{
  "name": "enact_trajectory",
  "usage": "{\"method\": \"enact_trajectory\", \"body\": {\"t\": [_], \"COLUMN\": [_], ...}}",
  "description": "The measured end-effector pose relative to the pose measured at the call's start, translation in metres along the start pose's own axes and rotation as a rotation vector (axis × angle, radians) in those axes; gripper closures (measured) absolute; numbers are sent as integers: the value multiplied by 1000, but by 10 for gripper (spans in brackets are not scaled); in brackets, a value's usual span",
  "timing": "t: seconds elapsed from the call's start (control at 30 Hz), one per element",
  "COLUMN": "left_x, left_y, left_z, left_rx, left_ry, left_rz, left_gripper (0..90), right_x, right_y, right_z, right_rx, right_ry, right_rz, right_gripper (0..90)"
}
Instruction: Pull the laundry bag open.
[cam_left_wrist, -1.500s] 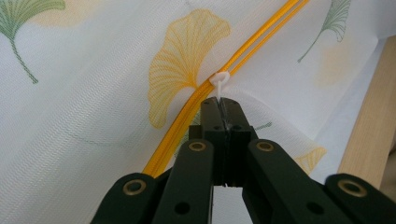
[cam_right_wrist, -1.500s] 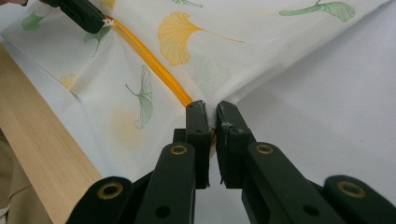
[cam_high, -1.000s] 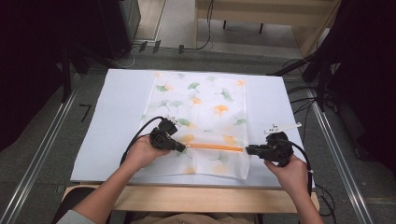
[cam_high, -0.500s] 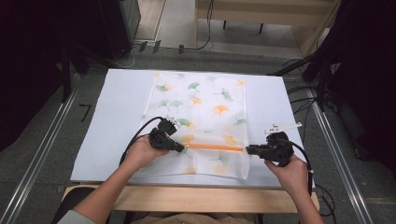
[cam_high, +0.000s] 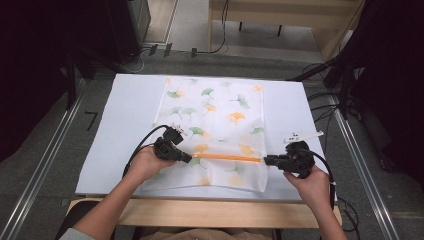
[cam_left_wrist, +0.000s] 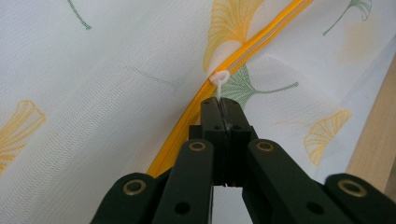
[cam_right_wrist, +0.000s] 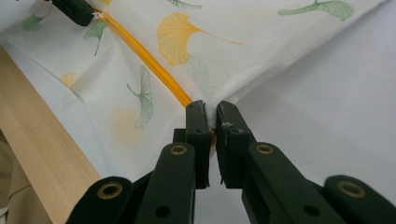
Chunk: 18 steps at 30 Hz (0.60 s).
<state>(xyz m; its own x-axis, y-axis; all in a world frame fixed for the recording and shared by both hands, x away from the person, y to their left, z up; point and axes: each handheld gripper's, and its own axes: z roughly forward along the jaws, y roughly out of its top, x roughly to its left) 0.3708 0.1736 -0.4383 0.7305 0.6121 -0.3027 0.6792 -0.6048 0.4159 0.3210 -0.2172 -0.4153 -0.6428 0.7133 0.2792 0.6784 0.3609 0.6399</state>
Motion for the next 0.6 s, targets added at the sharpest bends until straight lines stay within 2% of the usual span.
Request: {"method": "enact_trajectory", "body": {"t": [0.23, 0.37, 0.5, 0.53, 0.6], "left_x": [2, 3, 5, 5, 6], "left_y": [-2, -2, -4, -5, -6], "left_z": [-1, -3, -5, -5, -6], "left_rx": [8, -7, 3, -4, 3], "left_ry": [-3, -7, -7, -9, -6], "left_rz": [1, -10, -11, -22, -15], "left_gripper": [900, 900, 900, 900, 900], "right_x": [0, 0, -1, -1, -1], "right_y": [0, 0, 0, 0, 0], "right_z": [0, 0, 0, 0, 0], "right_rx": [2, 0, 0, 0, 0], "right_ry": [-2, 1, 3, 2, 4], "right_rz": [1, 3, 5, 4, 4], "right_gripper": [862, 862, 862, 862, 862]}}
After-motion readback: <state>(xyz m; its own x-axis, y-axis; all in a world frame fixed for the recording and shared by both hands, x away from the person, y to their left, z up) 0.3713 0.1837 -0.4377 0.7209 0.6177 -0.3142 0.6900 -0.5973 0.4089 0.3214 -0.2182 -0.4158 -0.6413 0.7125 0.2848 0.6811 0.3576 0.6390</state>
